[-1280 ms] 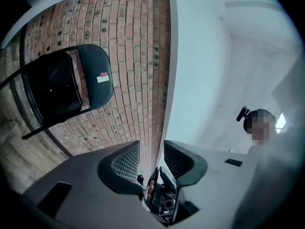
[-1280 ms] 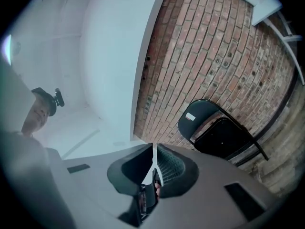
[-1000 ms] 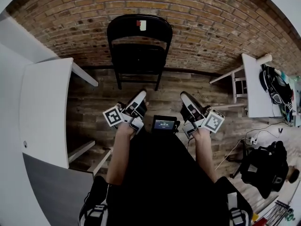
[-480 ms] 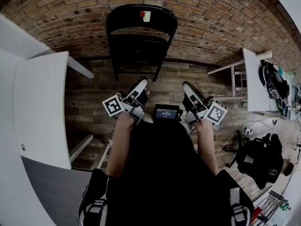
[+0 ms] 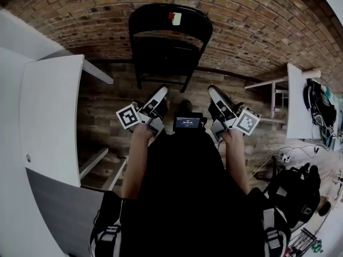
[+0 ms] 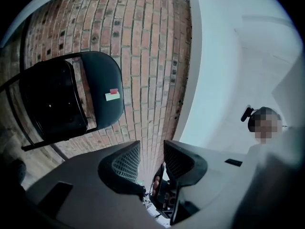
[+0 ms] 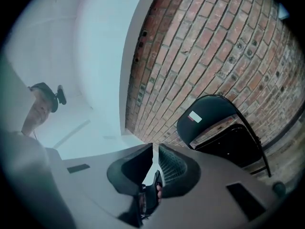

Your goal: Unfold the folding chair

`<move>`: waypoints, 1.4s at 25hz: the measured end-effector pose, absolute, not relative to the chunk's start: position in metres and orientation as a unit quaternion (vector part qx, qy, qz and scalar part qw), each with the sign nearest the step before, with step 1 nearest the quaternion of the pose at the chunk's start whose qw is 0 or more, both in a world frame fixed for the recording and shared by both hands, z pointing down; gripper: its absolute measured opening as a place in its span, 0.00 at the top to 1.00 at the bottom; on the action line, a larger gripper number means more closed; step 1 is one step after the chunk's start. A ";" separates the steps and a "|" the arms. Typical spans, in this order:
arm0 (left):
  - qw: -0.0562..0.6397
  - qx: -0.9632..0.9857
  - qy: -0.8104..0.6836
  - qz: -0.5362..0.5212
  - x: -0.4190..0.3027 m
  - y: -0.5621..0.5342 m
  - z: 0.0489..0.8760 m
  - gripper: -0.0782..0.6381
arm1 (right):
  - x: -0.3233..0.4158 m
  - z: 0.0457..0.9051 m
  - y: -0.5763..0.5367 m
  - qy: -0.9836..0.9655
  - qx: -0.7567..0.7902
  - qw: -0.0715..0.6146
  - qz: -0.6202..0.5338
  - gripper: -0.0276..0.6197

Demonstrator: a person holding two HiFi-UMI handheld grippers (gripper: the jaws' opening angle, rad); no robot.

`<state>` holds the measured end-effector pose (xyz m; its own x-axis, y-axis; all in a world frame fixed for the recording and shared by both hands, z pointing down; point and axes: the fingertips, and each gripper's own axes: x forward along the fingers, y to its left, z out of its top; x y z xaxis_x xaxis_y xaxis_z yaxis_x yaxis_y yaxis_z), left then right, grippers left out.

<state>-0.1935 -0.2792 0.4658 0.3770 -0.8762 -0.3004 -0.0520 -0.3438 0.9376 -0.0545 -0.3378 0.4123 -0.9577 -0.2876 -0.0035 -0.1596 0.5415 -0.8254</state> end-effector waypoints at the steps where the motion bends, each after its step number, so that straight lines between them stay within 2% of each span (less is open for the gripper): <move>1: 0.462 0.688 -0.344 -0.442 -0.197 -0.285 0.467 0.68 | -0.059 0.414 -0.346 0.875 -0.121 0.071 -0.464 0.91; 12: 0.459 0.683 -0.399 -0.404 -0.201 -0.381 0.463 0.68 | -0.077 0.417 -0.463 0.870 -0.071 0.092 -0.479 0.91; 16: 0.463 0.669 -0.422 -0.399 -0.199 -0.407 0.471 0.68 | -0.071 0.429 -0.494 0.864 -0.068 0.076 -0.494 0.91; 25: 0.454 0.656 -0.456 -0.395 -0.186 -0.429 0.484 0.67 | -0.080 0.430 -0.521 0.867 -0.054 0.058 -0.492 0.91; 35: 0.459 0.624 -0.469 -0.424 -0.223 -0.436 0.500 0.65 | -0.099 0.437 -0.542 0.874 -0.064 0.034 -0.480 0.91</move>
<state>-0.2235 -0.4361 0.5000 0.2002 -0.9747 -0.0991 -0.1962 -0.1390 0.9707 -0.0985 -0.5420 0.4366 -0.9896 -0.1441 0.0009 -0.0781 0.5306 -0.8440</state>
